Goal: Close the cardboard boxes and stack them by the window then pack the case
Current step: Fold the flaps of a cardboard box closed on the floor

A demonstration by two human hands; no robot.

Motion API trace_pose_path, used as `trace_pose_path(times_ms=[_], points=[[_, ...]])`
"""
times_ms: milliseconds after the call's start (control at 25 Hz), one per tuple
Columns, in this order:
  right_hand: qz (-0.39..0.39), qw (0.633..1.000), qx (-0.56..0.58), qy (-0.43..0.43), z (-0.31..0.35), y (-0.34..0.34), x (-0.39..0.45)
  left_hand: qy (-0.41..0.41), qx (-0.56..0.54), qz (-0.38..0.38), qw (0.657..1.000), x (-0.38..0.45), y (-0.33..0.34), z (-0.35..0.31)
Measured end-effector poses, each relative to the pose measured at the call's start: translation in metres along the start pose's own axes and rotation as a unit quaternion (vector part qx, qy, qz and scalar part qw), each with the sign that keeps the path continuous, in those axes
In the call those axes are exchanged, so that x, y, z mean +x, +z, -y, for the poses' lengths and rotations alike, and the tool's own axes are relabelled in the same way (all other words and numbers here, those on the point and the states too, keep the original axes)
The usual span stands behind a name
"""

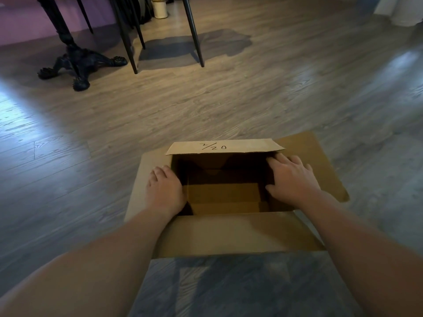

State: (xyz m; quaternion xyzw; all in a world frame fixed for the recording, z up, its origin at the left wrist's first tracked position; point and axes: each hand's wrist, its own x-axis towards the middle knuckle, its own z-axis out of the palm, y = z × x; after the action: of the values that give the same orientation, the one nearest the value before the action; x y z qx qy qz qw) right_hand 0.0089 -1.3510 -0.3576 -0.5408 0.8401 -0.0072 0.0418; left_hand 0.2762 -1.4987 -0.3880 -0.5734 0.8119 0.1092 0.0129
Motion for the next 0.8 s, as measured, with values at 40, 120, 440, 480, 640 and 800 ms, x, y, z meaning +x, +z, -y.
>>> trace_pose_path(times_ms=[40,120,440,480,640,800], points=[[0.011,1.000,0.014,0.010,-0.002,0.000,0.006,0.018,-0.009,0.001,1.000,-0.001,0.004,0.001],[0.031,0.998,0.037,0.029,-0.008,0.002,0.018,0.028,-0.032,0.005,0.999,0.000,0.009,0.004],[0.063,0.994,0.040,0.077,-0.013,0.016,0.053,0.052,-0.017,-0.015,0.998,0.003,0.015,0.007],[0.074,0.993,0.042,0.086,-0.013,0.017,0.056,0.056,-0.016,-0.019,0.998,0.003,0.017,0.008],[0.072,0.993,0.029,0.093,-0.015,0.024,0.071,0.070,-0.015,-0.031,0.997,0.006,0.024,0.015],[-0.009,0.996,0.032,0.079,-0.019,0.034,0.076,0.059,-0.047,-0.025,0.997,0.010,0.026,0.018]])
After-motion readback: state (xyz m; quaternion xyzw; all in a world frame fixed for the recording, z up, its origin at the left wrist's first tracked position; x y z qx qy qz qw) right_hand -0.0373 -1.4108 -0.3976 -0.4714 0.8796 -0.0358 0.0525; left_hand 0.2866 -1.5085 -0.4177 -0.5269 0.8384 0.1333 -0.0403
